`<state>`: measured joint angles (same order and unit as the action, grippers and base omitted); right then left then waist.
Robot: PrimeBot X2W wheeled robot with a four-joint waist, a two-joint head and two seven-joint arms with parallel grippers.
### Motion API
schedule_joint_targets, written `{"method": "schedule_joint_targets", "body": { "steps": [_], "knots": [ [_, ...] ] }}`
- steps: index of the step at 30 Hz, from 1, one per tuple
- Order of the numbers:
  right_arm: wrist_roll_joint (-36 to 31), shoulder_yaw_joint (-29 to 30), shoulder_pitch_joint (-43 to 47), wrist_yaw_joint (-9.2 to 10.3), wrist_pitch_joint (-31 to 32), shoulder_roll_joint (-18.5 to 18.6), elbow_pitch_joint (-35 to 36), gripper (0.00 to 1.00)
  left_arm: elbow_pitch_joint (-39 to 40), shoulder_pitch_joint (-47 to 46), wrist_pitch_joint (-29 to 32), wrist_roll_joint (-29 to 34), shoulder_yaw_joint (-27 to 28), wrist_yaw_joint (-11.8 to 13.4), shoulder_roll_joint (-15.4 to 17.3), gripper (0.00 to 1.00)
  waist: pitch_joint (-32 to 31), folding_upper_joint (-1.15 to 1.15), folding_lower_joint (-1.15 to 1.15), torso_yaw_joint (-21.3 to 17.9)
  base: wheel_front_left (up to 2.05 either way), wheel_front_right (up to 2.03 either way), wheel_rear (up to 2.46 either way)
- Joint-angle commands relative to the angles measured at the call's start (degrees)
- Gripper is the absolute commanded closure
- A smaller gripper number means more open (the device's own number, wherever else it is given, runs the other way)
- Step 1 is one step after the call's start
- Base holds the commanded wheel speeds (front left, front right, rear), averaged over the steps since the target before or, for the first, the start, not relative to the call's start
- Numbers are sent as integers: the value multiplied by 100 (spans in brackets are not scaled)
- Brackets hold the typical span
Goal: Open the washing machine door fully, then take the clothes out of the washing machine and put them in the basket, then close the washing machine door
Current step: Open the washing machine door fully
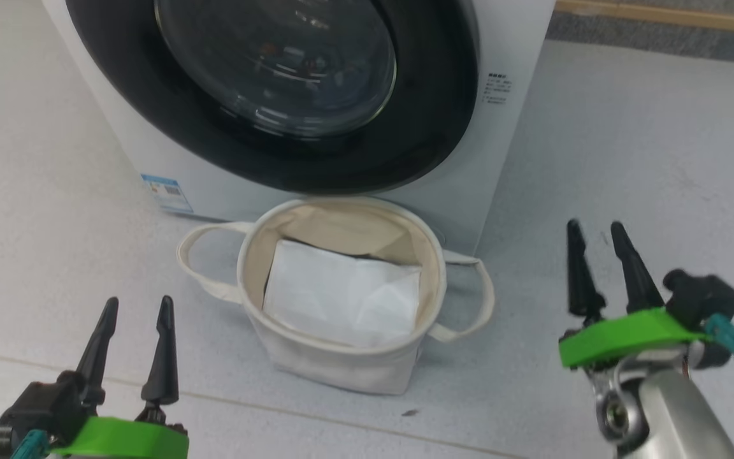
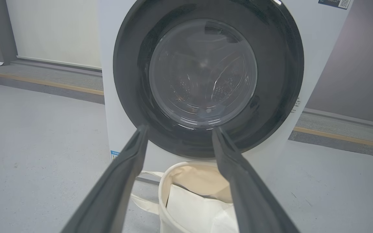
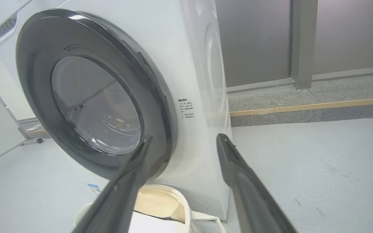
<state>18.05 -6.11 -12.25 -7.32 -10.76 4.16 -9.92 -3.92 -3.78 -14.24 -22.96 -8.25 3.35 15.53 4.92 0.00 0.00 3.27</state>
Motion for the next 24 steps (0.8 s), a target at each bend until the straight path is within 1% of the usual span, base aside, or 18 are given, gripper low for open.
{"method": "schedule_joint_targets", "body": {
  "steps": [1,7,10,12,15,18,24],
  "knots": [
    [196,-77,-391,-17,-86,-43,97,100,218,-294,-61,-16,244,17,171,0,156,0,0,56,0,0,0],
    [922,137,-1135,-17,-145,96,-312,100,399,-466,-54,34,159,-14,210,0,597,0,0,279,0,0,0],
    [1700,295,-1509,-17,-71,161,-481,100,466,-564,-56,46,142,-29,222,0,797,0,0,390,0,0,0],
    [2332,379,-1762,-17,45,220,-586,100,484,-624,-57,51,135,-38,223,0,904,0,0,450,0,0,0],
    [3299,445,-2112,-17,319,366,-756,100,481,-697,-60,59,115,-59,211,0,1004,0,0,528,0,0,0],
    [3998,435,-2431,-17,580,565,-934,100,472,-752,-63,73,103,-72,198,0,1066,0,0,602,0,0,0],
    [4661,196,-3060,-17,1068,900,-1372,100,527,-831,-68,80,119,-87,167,0,1254,0,0,757,0,0,0]
  ]
}}
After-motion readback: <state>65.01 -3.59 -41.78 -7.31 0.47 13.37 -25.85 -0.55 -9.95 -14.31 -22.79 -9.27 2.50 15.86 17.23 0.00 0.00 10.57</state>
